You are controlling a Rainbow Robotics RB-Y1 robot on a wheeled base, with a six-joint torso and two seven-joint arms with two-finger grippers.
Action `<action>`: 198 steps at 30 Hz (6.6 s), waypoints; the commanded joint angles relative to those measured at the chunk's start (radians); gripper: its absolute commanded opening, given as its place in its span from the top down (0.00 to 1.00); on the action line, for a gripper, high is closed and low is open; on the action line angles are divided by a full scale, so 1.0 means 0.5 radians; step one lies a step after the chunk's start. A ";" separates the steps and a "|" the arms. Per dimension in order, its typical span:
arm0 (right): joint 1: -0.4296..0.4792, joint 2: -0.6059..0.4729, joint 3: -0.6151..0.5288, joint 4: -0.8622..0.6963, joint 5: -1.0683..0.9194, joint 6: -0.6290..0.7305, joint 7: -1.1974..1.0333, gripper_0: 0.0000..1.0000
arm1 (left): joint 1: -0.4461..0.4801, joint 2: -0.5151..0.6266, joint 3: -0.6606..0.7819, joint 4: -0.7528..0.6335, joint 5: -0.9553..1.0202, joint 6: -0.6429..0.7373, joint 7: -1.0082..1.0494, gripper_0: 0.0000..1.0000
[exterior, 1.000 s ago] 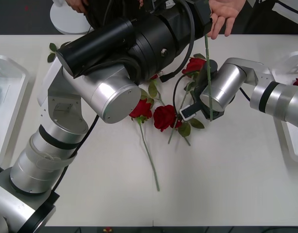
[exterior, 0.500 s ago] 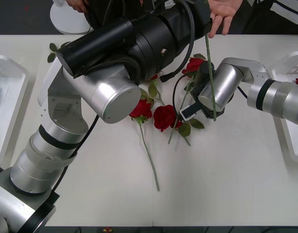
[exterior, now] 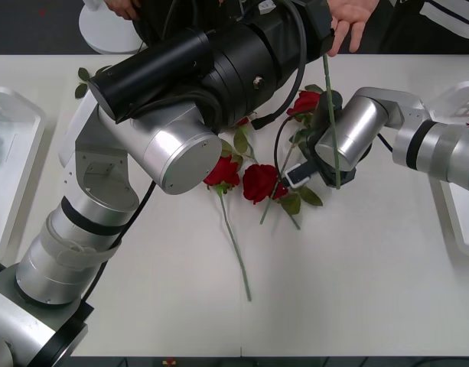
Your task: Place the red flowers into the right box and the blue flowers into the left box. If a person shows an open palm, hand one flower to the person first, then continue sorting.
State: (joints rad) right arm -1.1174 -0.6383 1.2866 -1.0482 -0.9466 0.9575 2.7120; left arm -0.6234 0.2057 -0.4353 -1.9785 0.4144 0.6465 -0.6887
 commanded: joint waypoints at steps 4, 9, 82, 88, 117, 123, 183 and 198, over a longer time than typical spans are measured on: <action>0.017 -0.310 0.191 -0.146 -0.285 0.045 -0.014 1.00 | -0.014 -0.049 -0.022 -0.074 -0.019 -0.029 -0.043 1.00; 0.044 -0.607 0.240 -0.364 -0.512 0.039 -0.014 1.00 | -0.014 -0.049 -0.022 -0.074 -0.019 -0.029 -0.043 1.00; 0.575 -0.929 0.246 -0.993 -1.184 -1.111 -0.294 0.01 | -0.014 -0.049 -0.022 -0.074 -0.019 -0.029 -0.043 1.00; 0.581 -0.862 0.246 -0.916 -1.165 -1.099 -0.307 0.04 | -0.014 -0.049 -0.022 -0.074 -0.019 -0.029 -0.043 1.00; 0.581 -0.678 0.341 -0.622 -0.988 -1.157 -0.325 1.00 | -0.014 -0.049 -0.022 -0.074 -0.019 -0.029 -0.043 1.00; 0.581 -0.699 0.341 -0.616 -0.960 -1.123 -0.322 1.00 | -0.014 -0.049 -0.022 -0.074 -0.019 -0.029 -0.043 1.00; 0.575 -1.730 -0.153 -1.723 -1.641 -2.289 -1.663 1.00 | -0.014 -0.049 -0.022 -0.074 -0.019 -0.029 -0.043 1.00; 0.541 -1.113 -1.205 -1.266 -1.613 -2.216 -1.798 1.00 | -0.014 -0.049 -0.022 -0.074 -0.019 -0.029 -0.043 1.00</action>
State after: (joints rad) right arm -0.8302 -1.2772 0.7956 -1.7211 -1.7649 -0.1731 1.8101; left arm -0.6234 0.2042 -0.4364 -1.9789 0.4140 0.6459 -0.6887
